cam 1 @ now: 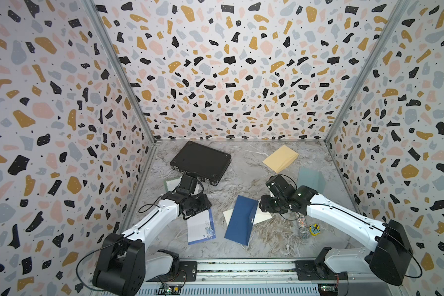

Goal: Take the letter paper out of the envelope
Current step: Place the letter paper at the center of the board, then pick up the envelope from the envelope.

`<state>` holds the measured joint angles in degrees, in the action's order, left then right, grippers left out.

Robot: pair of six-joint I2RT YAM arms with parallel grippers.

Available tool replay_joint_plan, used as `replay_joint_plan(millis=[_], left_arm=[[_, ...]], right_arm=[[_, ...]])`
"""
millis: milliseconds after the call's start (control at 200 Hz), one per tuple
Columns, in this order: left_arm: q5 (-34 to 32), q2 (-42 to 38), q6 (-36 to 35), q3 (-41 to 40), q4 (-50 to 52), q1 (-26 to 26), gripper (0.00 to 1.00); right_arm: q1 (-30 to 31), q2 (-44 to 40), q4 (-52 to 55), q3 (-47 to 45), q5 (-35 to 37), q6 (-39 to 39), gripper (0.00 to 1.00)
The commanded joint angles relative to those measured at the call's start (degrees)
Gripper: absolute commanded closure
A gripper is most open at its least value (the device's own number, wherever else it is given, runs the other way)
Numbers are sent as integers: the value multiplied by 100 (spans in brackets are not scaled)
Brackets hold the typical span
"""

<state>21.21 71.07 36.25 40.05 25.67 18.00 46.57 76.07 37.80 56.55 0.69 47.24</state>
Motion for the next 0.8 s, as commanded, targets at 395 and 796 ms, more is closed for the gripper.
replay_joint_plan(millis=[395, 796], left_arm=[[1205, -189, 281, -637, -1063, 705, 44], [1385, -927, 674, -1328, -1175, 865, 34]], right_arm=[[1306, 1207, 219, 640, 1427, 1235, 34], [1713, 1920, 149, 722, 1483, 1768, 29]])
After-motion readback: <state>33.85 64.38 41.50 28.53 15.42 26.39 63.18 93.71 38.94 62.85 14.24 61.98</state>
